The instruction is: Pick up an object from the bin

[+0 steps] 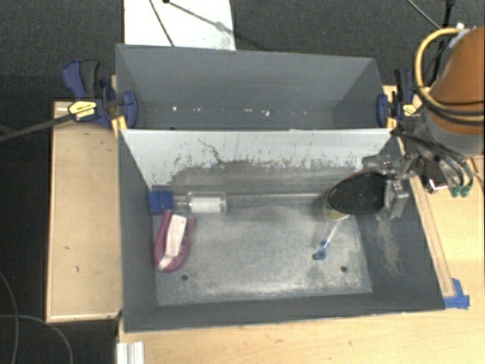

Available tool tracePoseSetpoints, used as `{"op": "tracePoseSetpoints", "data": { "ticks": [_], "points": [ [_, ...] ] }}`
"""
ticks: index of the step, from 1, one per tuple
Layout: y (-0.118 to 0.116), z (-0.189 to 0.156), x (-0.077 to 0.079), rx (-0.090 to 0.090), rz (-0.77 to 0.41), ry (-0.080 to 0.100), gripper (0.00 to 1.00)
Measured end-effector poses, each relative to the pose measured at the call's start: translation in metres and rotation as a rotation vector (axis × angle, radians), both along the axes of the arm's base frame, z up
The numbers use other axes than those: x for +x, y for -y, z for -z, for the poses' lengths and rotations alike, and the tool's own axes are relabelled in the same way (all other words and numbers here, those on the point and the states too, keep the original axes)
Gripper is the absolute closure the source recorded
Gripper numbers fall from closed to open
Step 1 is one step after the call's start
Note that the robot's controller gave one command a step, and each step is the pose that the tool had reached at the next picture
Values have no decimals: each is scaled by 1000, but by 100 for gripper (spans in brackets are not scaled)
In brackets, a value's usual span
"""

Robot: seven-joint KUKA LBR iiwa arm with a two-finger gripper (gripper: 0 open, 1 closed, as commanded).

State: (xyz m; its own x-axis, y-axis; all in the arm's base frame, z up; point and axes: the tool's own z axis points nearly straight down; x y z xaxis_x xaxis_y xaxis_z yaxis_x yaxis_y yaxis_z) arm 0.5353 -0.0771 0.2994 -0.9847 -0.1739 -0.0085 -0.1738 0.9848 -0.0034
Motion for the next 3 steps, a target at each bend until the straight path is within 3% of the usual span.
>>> {"op": "tracePoseSetpoints", "data": {
  "ticks": [1, 2, 3],
  "points": [
    [-1, 2, -1, 2, 2, -5, 0],
    [-65, 151, 39, 4, -25, -12, 0],
    [14, 223, 42, 0, -155, -13, 0]
  ]
}}
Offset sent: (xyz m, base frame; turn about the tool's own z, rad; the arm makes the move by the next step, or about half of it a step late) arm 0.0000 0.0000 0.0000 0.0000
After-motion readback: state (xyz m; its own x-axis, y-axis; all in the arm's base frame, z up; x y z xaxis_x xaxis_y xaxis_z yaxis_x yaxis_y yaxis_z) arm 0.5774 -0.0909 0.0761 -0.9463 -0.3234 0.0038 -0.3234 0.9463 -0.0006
